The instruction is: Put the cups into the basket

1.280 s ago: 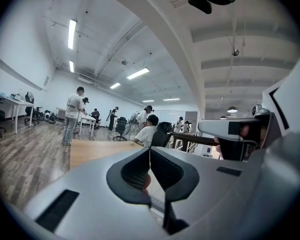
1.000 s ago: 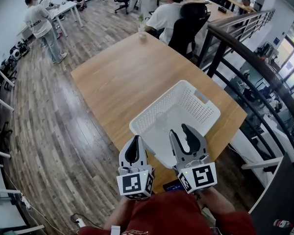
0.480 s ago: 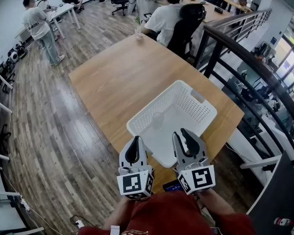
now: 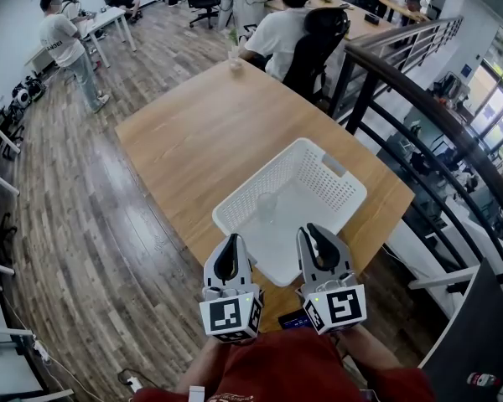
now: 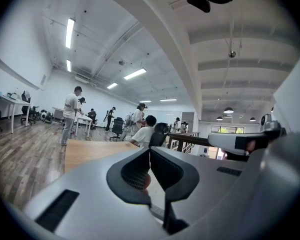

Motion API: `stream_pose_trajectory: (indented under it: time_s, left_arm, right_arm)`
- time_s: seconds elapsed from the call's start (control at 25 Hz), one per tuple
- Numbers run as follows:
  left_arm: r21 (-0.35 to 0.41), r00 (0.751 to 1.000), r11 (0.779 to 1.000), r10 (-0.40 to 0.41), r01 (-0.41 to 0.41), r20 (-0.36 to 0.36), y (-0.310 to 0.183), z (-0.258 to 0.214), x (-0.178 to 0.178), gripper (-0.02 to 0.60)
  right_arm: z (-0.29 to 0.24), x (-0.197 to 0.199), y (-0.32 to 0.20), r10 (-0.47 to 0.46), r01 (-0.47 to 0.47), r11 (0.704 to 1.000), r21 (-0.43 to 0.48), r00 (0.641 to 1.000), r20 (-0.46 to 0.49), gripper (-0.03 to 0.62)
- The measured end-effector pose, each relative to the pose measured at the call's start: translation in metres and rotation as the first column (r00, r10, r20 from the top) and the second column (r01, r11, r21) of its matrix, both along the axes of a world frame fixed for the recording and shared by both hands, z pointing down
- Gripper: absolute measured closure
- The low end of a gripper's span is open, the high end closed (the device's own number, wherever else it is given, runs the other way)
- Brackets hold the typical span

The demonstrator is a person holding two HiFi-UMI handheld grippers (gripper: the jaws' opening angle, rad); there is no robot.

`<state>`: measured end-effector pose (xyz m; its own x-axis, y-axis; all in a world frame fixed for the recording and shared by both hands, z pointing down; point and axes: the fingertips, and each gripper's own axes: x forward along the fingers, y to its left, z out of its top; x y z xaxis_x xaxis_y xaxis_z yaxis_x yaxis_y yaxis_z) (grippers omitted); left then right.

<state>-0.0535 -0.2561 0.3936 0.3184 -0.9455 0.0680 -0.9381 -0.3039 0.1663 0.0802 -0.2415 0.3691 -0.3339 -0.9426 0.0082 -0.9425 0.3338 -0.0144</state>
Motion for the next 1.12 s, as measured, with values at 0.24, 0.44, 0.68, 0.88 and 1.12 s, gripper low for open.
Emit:
stream_pose_trajectory:
  time_s: [0.24, 0.44, 0.68, 0.88, 1.12]
  left_arm:
    - [-0.005, 1.000, 1.000, -0.014, 0.014, -0.001, 0.003, 0.002, 0.000, 0.573]
    - [0.000, 1.000, 1.000, -0.026, 0.026, 0.001, 0.006, 0.000, 0.000, 0.574]
    - [-0.001, 0.999, 0.999, -0.032, 0.032, 0.002, 0.011, 0.001, -0.001, 0.574]
    - [-0.002, 0.999, 0.999, -0.038, 0.038, 0.001, 0.015, 0.001, -0.001, 0.574]
    - [-0.003, 0.999, 0.999, -0.047, 0.047, 0.012, 0.020, 0.000, -0.004, 0.574]
  right_arm:
    - [-0.001, 0.005, 0.001, 0.008, -0.009, 1.000, 0.005, 1.000, 0.013, 0.557]
    - [0.002, 0.006, 0.000, 0.005, -0.005, 1.000, 0.005, 1.000, 0.020, 0.571]
    - [0.004, 0.010, 0.002, 0.014, -0.014, 1.000, 0.007, 1.000, 0.014, 0.583]
    - [0.006, 0.014, 0.003, 0.027, -0.027, 1.000, -0.005, 0.999, 0.024, 0.583]
    - [0.007, 0.016, 0.005, 0.034, -0.034, 0.999, -0.012, 0.999, 0.021, 0.583]
